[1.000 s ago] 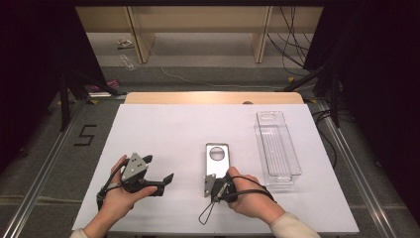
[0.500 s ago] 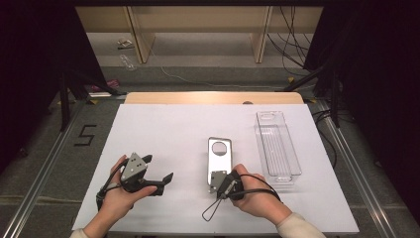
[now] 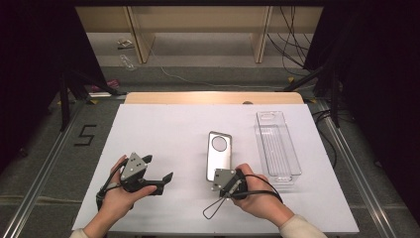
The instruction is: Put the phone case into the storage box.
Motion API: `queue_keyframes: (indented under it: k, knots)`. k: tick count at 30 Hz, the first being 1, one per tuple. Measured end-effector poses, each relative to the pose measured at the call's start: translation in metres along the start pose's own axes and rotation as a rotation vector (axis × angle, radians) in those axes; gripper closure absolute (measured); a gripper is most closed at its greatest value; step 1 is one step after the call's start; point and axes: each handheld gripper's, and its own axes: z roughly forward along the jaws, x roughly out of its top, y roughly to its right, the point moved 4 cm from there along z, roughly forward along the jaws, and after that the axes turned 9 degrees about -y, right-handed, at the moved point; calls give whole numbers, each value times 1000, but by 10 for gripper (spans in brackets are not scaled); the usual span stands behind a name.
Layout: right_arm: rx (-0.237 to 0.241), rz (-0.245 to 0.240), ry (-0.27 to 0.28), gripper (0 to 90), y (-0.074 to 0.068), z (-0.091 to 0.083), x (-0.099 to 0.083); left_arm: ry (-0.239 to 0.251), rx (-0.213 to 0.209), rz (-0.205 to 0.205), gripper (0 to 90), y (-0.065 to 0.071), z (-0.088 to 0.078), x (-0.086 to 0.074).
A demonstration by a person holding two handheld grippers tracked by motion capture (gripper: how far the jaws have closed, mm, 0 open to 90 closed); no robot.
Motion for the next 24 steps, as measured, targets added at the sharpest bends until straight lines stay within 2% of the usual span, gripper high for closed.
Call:
queue_keyframes:
  k: [7, 11, 14, 15, 16, 18, 21, 24]
  knots:
    - [-2, 31, 30, 891, -1, -2, -4, 0, -5, -14, 82, 0, 1, 0]
    - [-2, 34, 40, 891, -1, -3, -5, 2, -8, -24, 85, 0, 1, 2]
    - [-6, 32, 51, 891, -2, -3, -5, -3, -20, -59, 91, 0, 2, 6]
    - [-6, 32, 51, 891, -2, -3, -5, -3, -20, -59, 94, 0, 2, 6]
    - [-7, 35, 60, 891, -2, -3, -4, -11, -28, -82, 98, 0, 3, 9]
    - [-13, 31, 65, 891, -2, -4, -4, -13, -26, -86, 111, 0, 3, 11]
    - [-16, 28, 75, 891, -3, -4, -2, -13, -53, -100, 111, 3, 6, 21]
    - [-14, 28, 79, 891, -6, -4, 0, -21, -56, -100, 120, 3, 8, 27]
